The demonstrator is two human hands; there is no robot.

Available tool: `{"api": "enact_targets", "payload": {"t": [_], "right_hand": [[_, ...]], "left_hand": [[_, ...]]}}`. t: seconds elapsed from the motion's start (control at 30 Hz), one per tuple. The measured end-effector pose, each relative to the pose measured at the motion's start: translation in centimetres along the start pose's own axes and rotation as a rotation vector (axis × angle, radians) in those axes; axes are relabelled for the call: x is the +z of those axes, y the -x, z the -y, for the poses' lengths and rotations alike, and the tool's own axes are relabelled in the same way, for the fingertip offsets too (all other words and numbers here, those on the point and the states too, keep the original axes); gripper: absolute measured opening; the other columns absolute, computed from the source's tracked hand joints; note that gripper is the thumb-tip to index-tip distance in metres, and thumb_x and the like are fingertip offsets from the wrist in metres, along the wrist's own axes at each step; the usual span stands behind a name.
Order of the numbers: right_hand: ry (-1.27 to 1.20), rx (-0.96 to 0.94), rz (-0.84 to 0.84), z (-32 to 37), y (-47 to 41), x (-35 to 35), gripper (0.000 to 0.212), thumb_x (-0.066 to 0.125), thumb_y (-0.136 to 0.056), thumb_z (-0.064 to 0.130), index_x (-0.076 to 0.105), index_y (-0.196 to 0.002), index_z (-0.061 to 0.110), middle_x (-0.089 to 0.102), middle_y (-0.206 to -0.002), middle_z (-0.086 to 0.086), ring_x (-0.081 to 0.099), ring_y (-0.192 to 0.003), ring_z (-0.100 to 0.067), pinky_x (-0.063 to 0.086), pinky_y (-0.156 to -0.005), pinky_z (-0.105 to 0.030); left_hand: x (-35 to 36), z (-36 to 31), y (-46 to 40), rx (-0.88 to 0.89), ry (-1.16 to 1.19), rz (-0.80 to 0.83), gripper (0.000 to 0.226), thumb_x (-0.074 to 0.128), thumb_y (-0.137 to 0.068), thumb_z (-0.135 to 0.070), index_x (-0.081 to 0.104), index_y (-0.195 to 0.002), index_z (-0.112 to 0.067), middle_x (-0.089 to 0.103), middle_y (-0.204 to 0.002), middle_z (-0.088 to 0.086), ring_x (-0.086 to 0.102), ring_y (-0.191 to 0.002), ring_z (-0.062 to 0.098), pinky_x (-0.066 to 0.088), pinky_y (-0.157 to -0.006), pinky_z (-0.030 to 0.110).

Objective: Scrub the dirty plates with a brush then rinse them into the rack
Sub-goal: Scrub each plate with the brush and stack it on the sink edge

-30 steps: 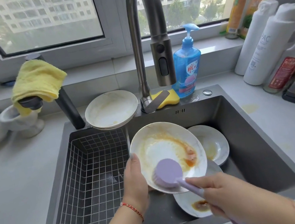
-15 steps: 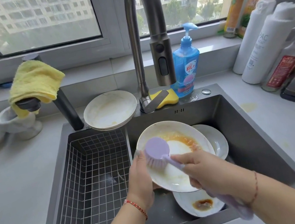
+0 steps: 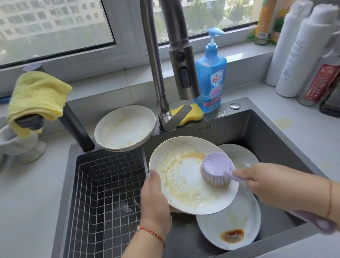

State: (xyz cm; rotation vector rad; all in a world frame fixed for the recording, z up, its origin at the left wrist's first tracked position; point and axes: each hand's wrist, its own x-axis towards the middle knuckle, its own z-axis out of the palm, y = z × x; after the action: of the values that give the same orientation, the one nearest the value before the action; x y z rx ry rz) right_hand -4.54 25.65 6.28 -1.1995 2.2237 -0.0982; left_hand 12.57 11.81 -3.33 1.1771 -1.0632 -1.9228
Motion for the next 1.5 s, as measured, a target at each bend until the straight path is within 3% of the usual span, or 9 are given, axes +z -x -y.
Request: {"api": "enact_targets", "payload": {"t": [0.2,0.37,0.53,0.7,0.9,1.07,1.17,1.3,1.5], "right_hand": [[-0.346,-0.099,0.275,2.5,2.5,0.6,0.031,0.037,-0.101,0.035,0.055,-0.112,0.057,0.033,-0.042,0.011,0.028,-0.034,-0.006,0.030,-0.042,-0.018],[-0.427,-0.169,0.102,4.3,0.3,1.6,0.039,0.035,-0.100,0.031,0.047,-0.133,0.048,0.045,-0.055,0.005,0.042,-0.034,0.000,0.033,-0.040,-0.009],[-0.067,-0.129,-0.141,2.4,-2.3,0.6,0.040,0.031,-0.100,0.018,0.046,-0.137,0.020,0.050,-0.079,0.007,0.055,-0.071,-0.016,0.046,-0.066,-0.024],[0.317,-0.031,0.061,0.2,-0.9,0.6,0.040,0.029,-0.103,0.023,0.039,-0.140,0.011,0.059,-0.110,-0.007,0.059,-0.097,-0.024,0.046,-0.079,-0.028],[-0.177,-0.076,0.342,1.2,2.9,0.3,0.033,0.034,-0.103,0.028,0.061,-0.120,0.033,0.034,-0.038,0.012,0.034,-0.037,-0.004,0.030,-0.041,-0.012],[-0.255,-0.132,0.358,1.8,3.3,0.1,0.035,0.033,-0.102,0.021,0.060,-0.123,0.029,0.033,-0.033,0.014,0.034,-0.030,-0.003,0.029,-0.037,-0.008],[-0.020,-0.133,0.260,0.3,2.8,0.9,0.038,0.028,-0.101,0.024,0.055,-0.128,0.026,0.045,-0.056,0.009,0.037,-0.044,-0.005,0.030,-0.042,-0.015],[0.277,-0.080,0.035,-2.4,0.6,2.0,0.036,0.028,-0.101,0.026,0.047,-0.132,0.028,0.066,-0.098,-0.004,0.062,-0.084,-0.022,0.050,-0.076,-0.033],[-0.339,0.115,-0.314,-4.3,-0.9,1.5,0.035,0.050,-0.094,0.036,0.049,-0.070,0.012,0.047,-0.058,-0.003,0.041,-0.048,-0.014,0.034,-0.050,-0.025]], "left_hand": [[0.2,-0.1,0.1,0.021,0.015,-0.033,0.069,0.042,-0.084,-0.064,0.059,-0.127,-0.012,0.071,-0.118,0.011,0.068,-0.110,0.029,0.051,-0.098,0.054],[1.4,0.7,0.9,-0.002,-0.025,0.070,0.062,0.037,-0.092,-0.057,0.062,-0.125,-0.011,0.072,-0.115,0.012,0.069,-0.107,0.029,0.058,-0.084,0.042],[1.7,0.6,1.4,0.026,-0.071,0.076,0.053,0.037,-0.094,-0.056,0.060,-0.125,-0.021,0.073,-0.115,0.007,0.069,-0.107,0.029,0.055,-0.088,0.056],[0.6,0.6,0.9,0.104,-0.143,-0.055,0.036,0.039,-0.100,-0.054,0.065,-0.105,-0.030,0.073,-0.108,0.003,0.069,-0.104,0.027,0.054,-0.089,0.059],[0.6,1.4,0.9,0.200,-0.210,-0.128,0.031,0.036,-0.104,-0.043,0.061,-0.101,-0.024,0.068,-0.104,0.003,0.063,-0.107,0.028,0.049,-0.098,0.052],[0.6,1.4,0.8,0.248,-0.246,-0.132,0.034,0.034,-0.107,-0.035,0.060,-0.111,-0.015,0.066,-0.106,0.001,0.061,-0.109,0.025,0.047,-0.100,0.047],[0.3,1.0,0.8,0.278,-0.254,-0.122,0.031,0.033,-0.107,-0.035,0.060,-0.108,-0.020,0.067,-0.107,0.001,0.062,-0.105,0.021,0.051,-0.096,0.048],[0.2,0.8,1.1,0.284,-0.280,-0.073,0.027,0.036,-0.106,-0.036,0.061,-0.108,-0.026,0.068,-0.108,0.001,0.064,-0.106,0.023,0.053,-0.092,0.049],[0.1,0.8,1.8,0.043,0.033,-0.052,0.032,0.034,-0.106,-0.040,0.057,-0.122,-0.024,0.071,-0.117,0.006,0.070,-0.104,0.025,0.059,-0.083,0.048]]}}
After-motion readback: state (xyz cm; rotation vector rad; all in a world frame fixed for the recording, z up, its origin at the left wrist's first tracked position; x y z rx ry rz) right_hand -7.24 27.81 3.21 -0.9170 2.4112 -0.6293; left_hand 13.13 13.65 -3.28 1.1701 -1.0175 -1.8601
